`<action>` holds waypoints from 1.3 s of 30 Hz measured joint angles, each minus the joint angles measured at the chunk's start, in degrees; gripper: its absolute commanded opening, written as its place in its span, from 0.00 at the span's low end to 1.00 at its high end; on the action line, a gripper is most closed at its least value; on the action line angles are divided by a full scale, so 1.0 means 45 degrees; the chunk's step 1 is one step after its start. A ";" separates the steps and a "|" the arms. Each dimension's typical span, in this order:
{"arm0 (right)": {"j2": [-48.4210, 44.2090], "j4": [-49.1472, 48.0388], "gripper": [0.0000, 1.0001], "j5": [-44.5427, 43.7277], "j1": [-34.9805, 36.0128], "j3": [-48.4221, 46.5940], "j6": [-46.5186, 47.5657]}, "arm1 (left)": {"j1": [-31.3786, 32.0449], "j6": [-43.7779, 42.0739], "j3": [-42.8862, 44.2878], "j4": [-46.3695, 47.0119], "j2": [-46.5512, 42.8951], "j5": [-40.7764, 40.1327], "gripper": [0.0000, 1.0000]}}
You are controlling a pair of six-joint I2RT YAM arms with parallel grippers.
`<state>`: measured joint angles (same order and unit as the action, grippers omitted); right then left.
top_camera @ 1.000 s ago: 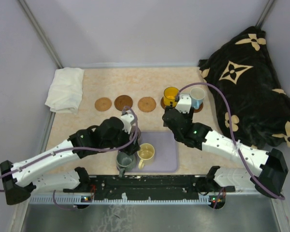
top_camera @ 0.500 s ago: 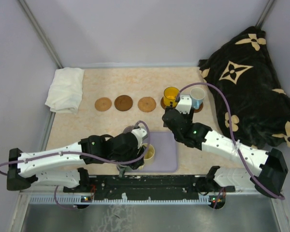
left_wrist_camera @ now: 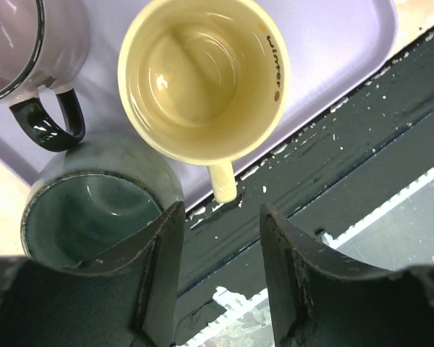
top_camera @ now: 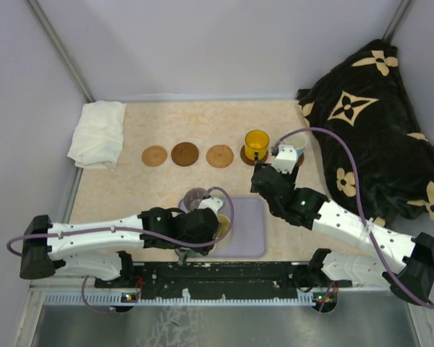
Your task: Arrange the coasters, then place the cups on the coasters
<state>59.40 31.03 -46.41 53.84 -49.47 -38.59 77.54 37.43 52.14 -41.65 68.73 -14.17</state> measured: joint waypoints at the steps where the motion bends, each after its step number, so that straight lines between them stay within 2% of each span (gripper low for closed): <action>1: -0.0102 0.0010 0.71 0.0000 0.0000 0.0015 -0.0005 | 0.0000 0.0083 -0.0068 0.0097 0.0005 -0.0131 0.50; 29: -0.0869 0.0350 0.71 -0.0005 0.0000 0.0330 -0.0053 | 0.0107 0.0330 -0.0908 0.1700 0.1321 -0.0743 0.37; 33: -0.0865 0.0350 0.71 0.0005 0.0000 0.0330 -0.0053 | 0.0107 0.0272 -0.0908 0.1865 0.1734 -0.0738 0.29; 39: -0.0865 0.0350 0.71 0.0005 0.0000 0.0330 -0.0053 | 0.0107 0.0087 -0.0899 0.2064 0.2011 -0.0826 0.12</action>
<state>55.51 32.60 -46.39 53.84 -47.99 -38.83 78.02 37.82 48.10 -32.36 77.78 -17.89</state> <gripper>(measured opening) 0.711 0.237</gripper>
